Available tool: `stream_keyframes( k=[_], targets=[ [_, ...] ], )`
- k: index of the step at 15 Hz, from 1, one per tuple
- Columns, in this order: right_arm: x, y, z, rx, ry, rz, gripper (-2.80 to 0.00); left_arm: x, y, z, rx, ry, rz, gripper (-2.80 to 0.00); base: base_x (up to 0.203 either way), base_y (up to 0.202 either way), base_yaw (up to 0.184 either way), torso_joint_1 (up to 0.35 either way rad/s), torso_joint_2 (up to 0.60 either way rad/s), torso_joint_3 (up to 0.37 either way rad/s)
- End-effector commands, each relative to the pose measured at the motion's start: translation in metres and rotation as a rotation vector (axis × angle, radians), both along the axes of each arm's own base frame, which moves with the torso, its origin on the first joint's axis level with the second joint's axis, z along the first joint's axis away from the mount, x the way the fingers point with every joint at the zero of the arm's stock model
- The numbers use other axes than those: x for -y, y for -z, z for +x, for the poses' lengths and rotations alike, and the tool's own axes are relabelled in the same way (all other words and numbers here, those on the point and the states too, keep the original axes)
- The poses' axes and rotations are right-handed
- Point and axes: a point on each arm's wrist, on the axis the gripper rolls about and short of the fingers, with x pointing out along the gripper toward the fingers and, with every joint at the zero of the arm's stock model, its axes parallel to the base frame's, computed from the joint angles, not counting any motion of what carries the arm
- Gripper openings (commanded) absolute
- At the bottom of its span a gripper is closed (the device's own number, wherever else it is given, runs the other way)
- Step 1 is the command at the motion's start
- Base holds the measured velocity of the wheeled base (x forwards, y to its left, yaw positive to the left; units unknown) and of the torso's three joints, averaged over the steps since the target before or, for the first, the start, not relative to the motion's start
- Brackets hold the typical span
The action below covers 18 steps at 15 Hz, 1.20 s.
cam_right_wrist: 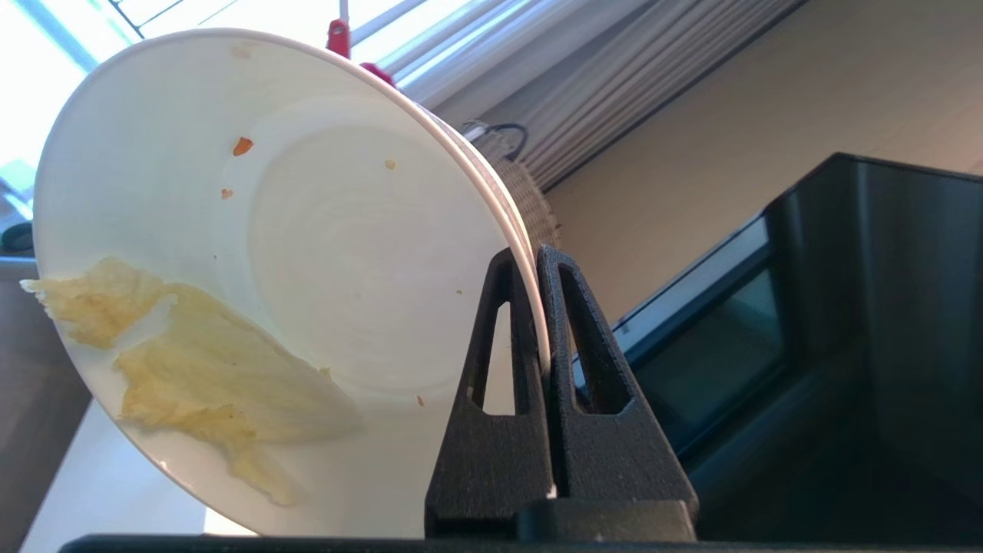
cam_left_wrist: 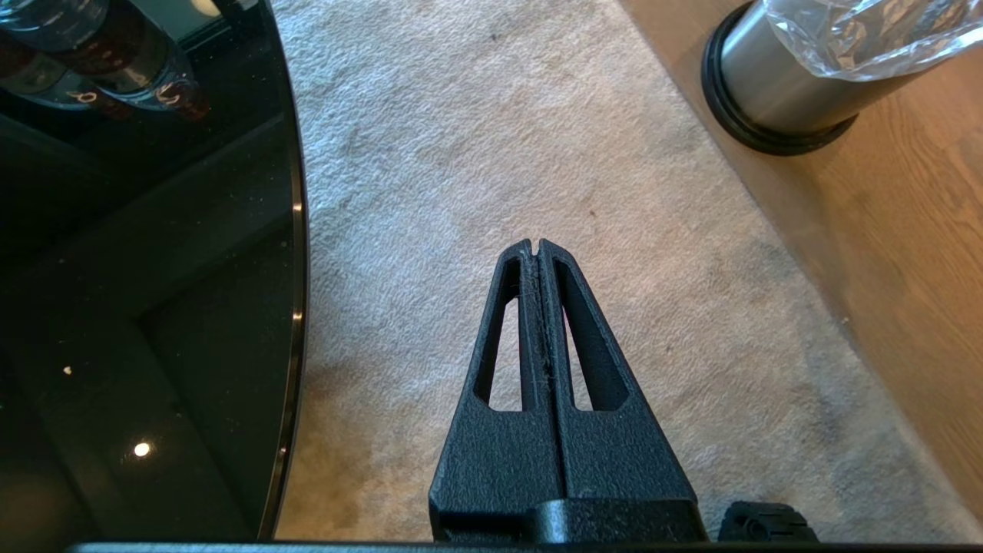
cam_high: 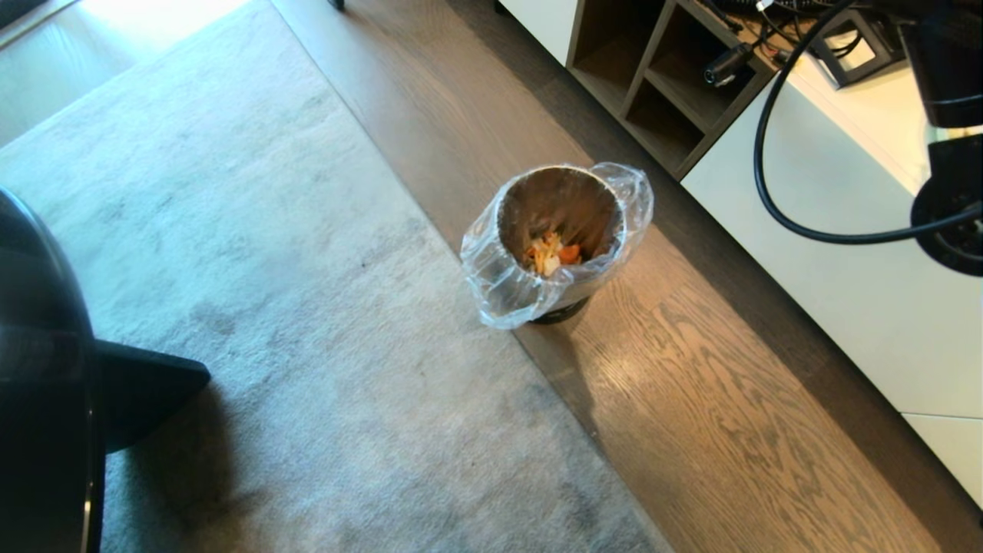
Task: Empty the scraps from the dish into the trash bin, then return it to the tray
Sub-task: Pour the leftover food from the bowl into the trash can
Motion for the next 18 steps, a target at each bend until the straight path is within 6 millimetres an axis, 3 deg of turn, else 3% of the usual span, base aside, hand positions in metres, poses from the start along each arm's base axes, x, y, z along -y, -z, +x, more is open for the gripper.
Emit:
stream_keyframes(
  k=[1,3,8,13,18],
  targets=[
    [-0.002,0.001,-0.004,0.016,-0.005,0.003,-2.8,0.0,0.0,0.0,0.001,0.0,-0.001,-2.8,0.0,0.0,0.0,0.0,0.0,0.0],
    [-0.003,0.001,-0.007,0.018,-0.009,0.002,-2.8,0.0,0.0,0.0,0.001,0.0,-0.001,-2.8,0.0,0.0,0.0,0.0,0.0,0.0],
    [-0.007,0.033,0.0,-0.058,-0.012,-0.036,-2.8,0.0,0.0,0.0,0.001,0.0,-0.001,-2.8,0.0,0.0,0.0,0.0,0.0,0.0],
    [-0.008,0.038,0.004,-0.069,-0.007,-0.039,-2.8,0.0,0.0,0.0,0.001,0.0,-0.001,-2.8,0.0,0.0,0.0,0.0,0.0,0.0],
    [-0.012,0.059,0.011,-0.132,-0.005,-0.083,-2.8,0.0,0.0,0.0,0.001,0.0,-0.001,-2.8,0.0,0.0,0.0,0.0,0.0,0.0]
  ],
)
